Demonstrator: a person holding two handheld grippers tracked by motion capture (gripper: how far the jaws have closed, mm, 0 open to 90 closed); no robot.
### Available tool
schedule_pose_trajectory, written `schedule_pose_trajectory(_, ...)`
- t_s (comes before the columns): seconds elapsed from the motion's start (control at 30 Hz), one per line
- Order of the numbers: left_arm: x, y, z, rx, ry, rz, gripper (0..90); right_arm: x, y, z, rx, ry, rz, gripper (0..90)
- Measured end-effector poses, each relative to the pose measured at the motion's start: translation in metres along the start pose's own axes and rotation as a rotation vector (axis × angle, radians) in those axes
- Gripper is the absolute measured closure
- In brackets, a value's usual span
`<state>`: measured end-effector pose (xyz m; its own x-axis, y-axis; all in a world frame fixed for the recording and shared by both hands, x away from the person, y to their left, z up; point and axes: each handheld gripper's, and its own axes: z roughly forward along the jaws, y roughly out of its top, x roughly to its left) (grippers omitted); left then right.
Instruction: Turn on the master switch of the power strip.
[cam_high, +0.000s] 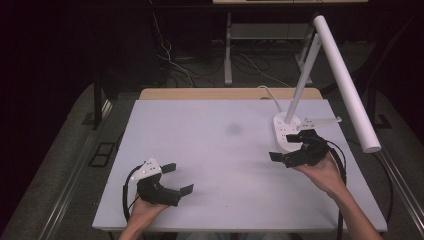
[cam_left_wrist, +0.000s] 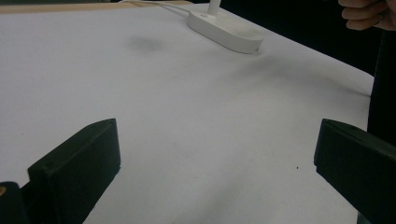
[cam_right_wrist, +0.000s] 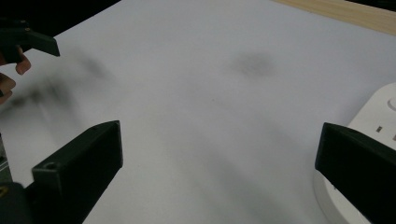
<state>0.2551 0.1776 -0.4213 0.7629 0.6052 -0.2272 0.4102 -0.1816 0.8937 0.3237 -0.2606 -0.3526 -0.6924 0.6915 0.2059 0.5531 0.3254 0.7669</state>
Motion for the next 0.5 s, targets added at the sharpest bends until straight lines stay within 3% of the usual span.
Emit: schedule_pose_trajectory(0.5, 0.000, 0.000, 0.000, 0.000, 0.000, -0.004, 0.0, -0.011, 0.023, 0.008, 0.022, -0.028, -0.011, 0.3)
